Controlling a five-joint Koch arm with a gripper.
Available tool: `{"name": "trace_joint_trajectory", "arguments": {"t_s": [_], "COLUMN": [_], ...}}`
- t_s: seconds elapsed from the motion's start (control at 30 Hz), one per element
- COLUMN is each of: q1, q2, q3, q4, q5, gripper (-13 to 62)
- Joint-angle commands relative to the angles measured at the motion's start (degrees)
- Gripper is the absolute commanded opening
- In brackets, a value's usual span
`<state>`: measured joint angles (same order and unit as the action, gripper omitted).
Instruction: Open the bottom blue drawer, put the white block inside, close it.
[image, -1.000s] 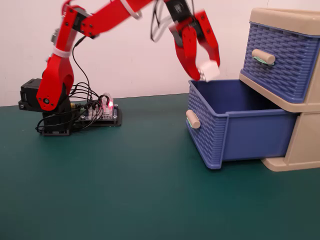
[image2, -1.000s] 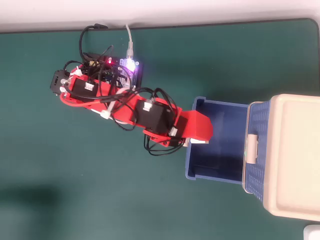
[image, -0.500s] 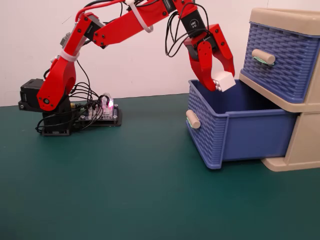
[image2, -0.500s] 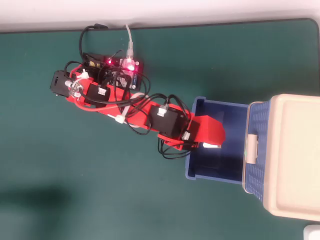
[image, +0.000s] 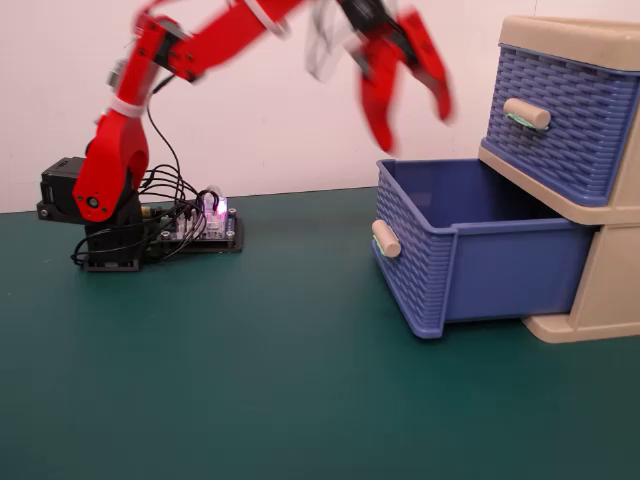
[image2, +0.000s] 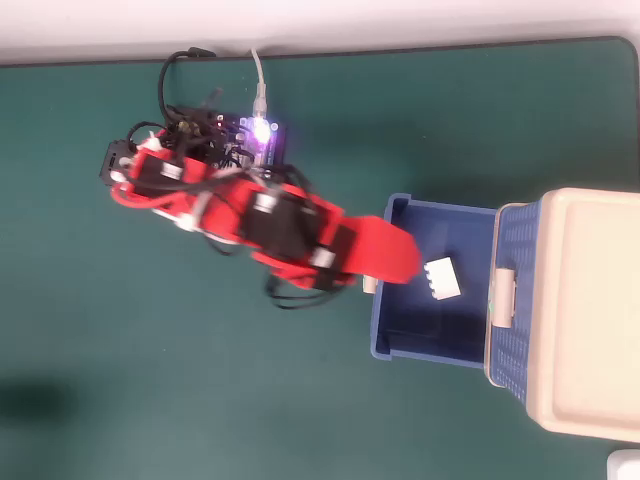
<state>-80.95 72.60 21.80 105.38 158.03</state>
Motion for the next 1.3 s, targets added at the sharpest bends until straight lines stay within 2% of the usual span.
{"name": "trace_joint_trajectory", "arguments": {"t_s": [0.0, 0.33, 0.7, 0.87, 1.1, 1.27], "q1": [-0.35, 8.96, 6.94, 4.22, -0.97, -3.25], "q2": [4.75, 9.58, -5.27, -13.36, -28.12, -33.13], "q3": [-0.44, 18.11, 17.40, 7.03, -17.23, -20.74], "q4": [7.82, 8.26, 0.44, -5.19, -10.28, -21.71], "q5": [0.79, -6.24, -5.89, -5.27, -5.27, -5.36], "gripper": [33.2, 34.4, 34.5, 34.5, 34.7, 34.7]}}
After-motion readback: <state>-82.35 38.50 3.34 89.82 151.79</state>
